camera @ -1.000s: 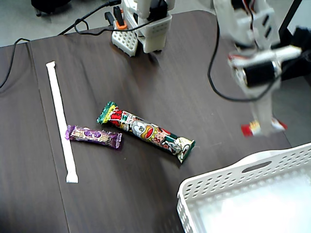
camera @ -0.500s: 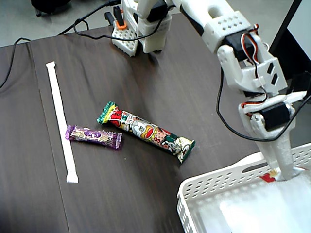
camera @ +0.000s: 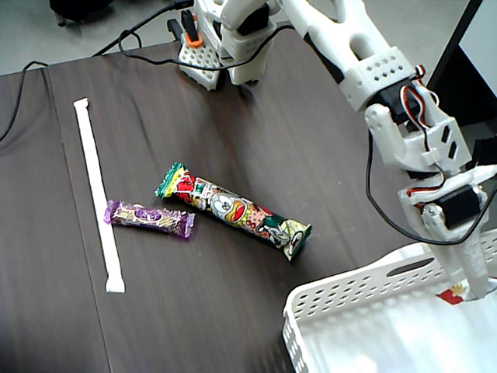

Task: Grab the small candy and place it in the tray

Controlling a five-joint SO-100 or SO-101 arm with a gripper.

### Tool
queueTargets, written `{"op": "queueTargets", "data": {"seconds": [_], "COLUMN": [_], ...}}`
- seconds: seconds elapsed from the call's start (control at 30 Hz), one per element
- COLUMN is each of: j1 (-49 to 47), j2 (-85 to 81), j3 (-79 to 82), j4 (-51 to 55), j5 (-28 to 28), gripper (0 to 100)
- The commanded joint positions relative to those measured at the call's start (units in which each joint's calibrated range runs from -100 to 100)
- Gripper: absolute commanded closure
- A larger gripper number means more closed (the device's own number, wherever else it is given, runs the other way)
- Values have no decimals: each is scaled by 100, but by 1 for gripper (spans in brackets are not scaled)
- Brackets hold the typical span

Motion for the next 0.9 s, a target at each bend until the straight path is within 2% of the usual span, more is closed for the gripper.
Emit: {"op": "queueTargets", "data": {"seconds": [0.0, 0.17, 0.47, 0.57, 0.73, 0.87], "j1": [-53, -39, 20, 20, 20, 131], "j2": [-243, -234, -594, -804, -1641, -2386], "j3": [-713, -941, -905, -941, -905, -859], "j4": [238, 452, 623, 1008, 1667, 2738], "j5": [-32, -68, -179, -184, -268, -646], "gripper": [81, 75, 76, 83, 100, 99]}}
